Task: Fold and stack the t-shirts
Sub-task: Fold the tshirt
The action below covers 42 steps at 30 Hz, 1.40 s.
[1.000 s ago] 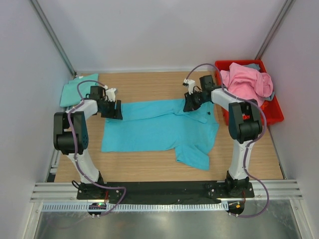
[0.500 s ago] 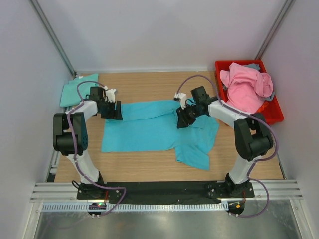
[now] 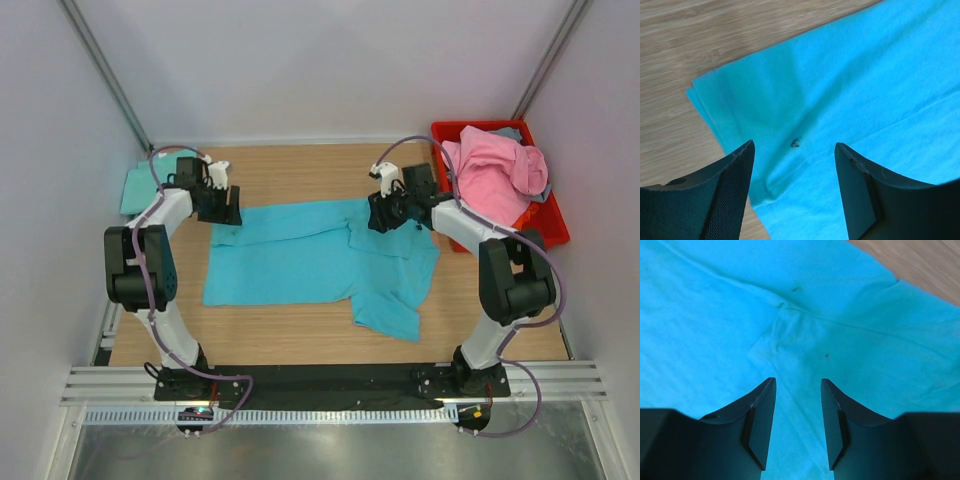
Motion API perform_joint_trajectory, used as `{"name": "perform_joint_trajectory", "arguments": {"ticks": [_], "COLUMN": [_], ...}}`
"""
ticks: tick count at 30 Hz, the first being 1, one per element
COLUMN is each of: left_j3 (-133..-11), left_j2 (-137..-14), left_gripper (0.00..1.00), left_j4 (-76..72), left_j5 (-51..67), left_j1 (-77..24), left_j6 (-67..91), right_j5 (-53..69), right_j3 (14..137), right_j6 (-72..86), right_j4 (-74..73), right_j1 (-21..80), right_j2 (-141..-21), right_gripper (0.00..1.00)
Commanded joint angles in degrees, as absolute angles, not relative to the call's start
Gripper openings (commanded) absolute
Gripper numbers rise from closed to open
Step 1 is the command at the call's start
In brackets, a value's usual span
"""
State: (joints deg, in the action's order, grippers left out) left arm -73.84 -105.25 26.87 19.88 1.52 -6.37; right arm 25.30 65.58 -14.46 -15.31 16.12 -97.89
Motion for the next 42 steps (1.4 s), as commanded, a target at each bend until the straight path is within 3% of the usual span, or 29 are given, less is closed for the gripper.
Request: {"name": "perform_joint_trajectory", "arguments": {"ticks": [1, 16, 23, 42], "left_j3": [-77.4, -86.0, -97.4, -122.3], "left_j2": [-107.0, -116.6, -125.5, -139.1], "left_gripper": [0.66, 0.66, 0.66, 0.65], "left_j4": [30.1, 35.4, 41.4, 45.7], "left_j5": [19.1, 13.8, 13.4, 14.2], "left_j1": [1.5, 1.5, 1.6, 1.4], "left_j6": [-5.8, -4.5, -4.0, -1.3], "right_j5": [17.4, 17.8, 19.1, 18.0], "right_j3": [67.7, 74.8, 83.3, 98.8], "right_j6": [-10.8, -6.8, -5.6, -4.4], "right_j4": [-8.1, -9.7, -18.5, -20.0], "right_j1": [16.0, 11.3, 9.9, 8.4], "right_j2": [-101.9, -113.6, -120.3, -129.3], "right_gripper": [0.48, 0.48, 0.48, 0.48]}}
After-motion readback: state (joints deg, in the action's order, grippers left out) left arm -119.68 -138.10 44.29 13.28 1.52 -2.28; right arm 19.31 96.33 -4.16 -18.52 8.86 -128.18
